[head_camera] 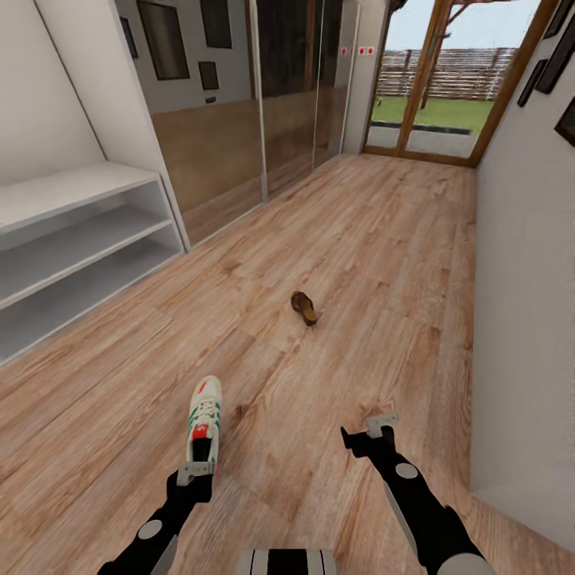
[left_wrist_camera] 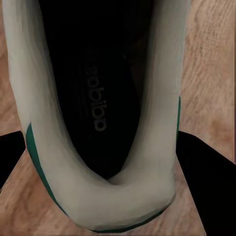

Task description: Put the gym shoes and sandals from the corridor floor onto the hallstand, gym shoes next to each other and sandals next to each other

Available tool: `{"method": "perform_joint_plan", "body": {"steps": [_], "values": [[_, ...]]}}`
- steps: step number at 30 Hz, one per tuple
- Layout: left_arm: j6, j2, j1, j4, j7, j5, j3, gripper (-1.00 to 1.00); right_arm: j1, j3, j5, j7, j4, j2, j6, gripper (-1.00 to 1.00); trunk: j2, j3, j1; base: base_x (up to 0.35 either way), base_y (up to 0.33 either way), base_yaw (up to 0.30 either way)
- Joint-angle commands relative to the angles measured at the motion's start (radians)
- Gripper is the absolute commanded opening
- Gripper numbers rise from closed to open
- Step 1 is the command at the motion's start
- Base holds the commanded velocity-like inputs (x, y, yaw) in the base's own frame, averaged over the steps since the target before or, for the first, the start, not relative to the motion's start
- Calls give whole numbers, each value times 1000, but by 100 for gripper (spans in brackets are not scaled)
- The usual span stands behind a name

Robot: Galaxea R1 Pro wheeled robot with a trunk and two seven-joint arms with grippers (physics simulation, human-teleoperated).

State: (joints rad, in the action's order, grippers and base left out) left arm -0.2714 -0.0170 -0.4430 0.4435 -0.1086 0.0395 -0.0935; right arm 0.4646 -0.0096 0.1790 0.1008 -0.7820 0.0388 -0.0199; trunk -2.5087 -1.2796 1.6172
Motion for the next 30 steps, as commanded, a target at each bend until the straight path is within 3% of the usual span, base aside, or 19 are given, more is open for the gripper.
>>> {"method": "perform_joint_plan", "body": {"steps": [1, 6, 13, 16, 22, 25, 30], "values": [[-3, -3, 0, 0, -4, 6, -8, -100, 0, -2, 9, 3, 18, 0, 15, 100, 0, 5, -1, 0, 0, -72], [-3, -7, 0, 17, 0, 6, -1, -100, 0, -3, 12, 2, 91, 0, 92, 100, 1, 32, -3, 0, 0, -72], [10, -8, 7, 150, 0, 12, -1, -100, 0, -5, 13, 2, 132, -6, 157, 100, 3, 70, -6, 0, 0, -72], [3, 0, 37, 199, -5, 15, 2, -100, 0, -6, 13, 2, 142, -11, 166, 100, 4, 86, -7, 0, 0, -76], [12, 2, 47, 267, -7, 14, 3, -100, 0, -7, 13, 1, 146, -12, 168, 100, 5, 119, -10, 0, 0, -84], [12, 0, 52, 274, -5, 12, 2, -100, 0, -7, 13, 1, 147, -13, 168, 100, 6, 135, -11, 0, 0, -85], [2, 0, 108, 287, 0, 6, -6, -100, 0, -6, 13, 0, 149, -11, 169, 100, 7, 162, -14, 0, 0, -86]]}}
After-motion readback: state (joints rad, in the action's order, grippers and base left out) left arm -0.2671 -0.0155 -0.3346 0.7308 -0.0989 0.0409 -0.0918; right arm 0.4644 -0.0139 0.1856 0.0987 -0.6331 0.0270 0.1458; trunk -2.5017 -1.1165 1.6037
